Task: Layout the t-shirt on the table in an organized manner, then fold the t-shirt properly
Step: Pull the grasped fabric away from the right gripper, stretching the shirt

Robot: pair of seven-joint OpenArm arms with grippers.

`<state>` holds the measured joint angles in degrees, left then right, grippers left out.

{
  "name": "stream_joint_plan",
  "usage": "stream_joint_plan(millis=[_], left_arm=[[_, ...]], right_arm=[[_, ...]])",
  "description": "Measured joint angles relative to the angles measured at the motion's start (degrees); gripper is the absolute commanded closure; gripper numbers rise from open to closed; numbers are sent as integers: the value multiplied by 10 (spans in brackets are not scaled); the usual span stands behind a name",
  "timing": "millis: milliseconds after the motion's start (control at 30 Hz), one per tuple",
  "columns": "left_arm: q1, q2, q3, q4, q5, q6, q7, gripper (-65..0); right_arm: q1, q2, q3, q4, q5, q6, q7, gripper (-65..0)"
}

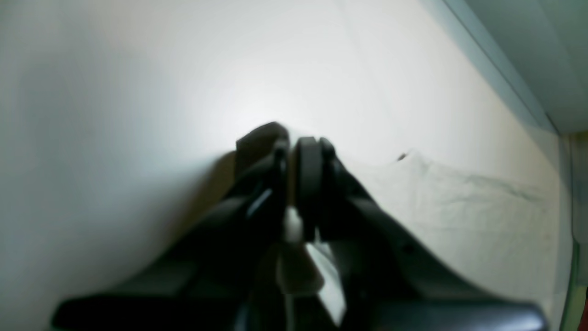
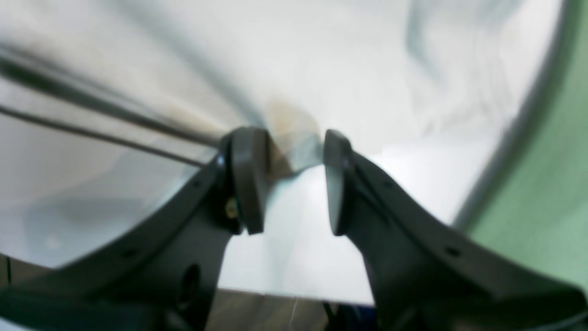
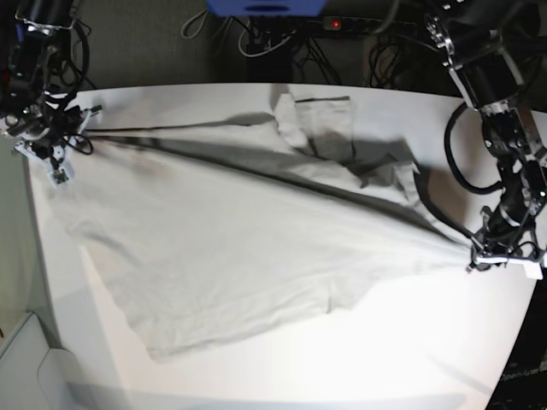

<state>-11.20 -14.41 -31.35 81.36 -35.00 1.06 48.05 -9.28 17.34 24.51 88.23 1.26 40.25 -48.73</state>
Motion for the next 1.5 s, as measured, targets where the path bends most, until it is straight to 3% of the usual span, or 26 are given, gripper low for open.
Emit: stream_joint_plan(millis=[100,433,767,933,1067,1200,1267,1500], left_arm=[[21,7,0,1,1,1,13,-3],[138,27,3,7,5,2,6,-3],[172,23,3,8,4,0,5,-4],[186,22,2,35,4,0,45,-14],[186,23,3,61,4,0,63,-148],[184,24,3,68,3,0,73,-373],[190,24,1,79,4,0,73,-443],[220,24,-15,148,1,-3,74,-473]], right_arm=[[18,7,8,-7,-20,2,-28,-185],[29,20,8,-4,-24,2,-27,-185],[47,18,8,-5,-25,2,-28,-185],[48,18,8,-5,-25,2,-28,-185],[50,15,8,7,-26,2,-32,-185],[43,-5,5,90,-25,0,-64,-187],[34,-8,2,138,-24,-2,-88,-188],[32,-51,-33,222,-25,0,-200,-204]])
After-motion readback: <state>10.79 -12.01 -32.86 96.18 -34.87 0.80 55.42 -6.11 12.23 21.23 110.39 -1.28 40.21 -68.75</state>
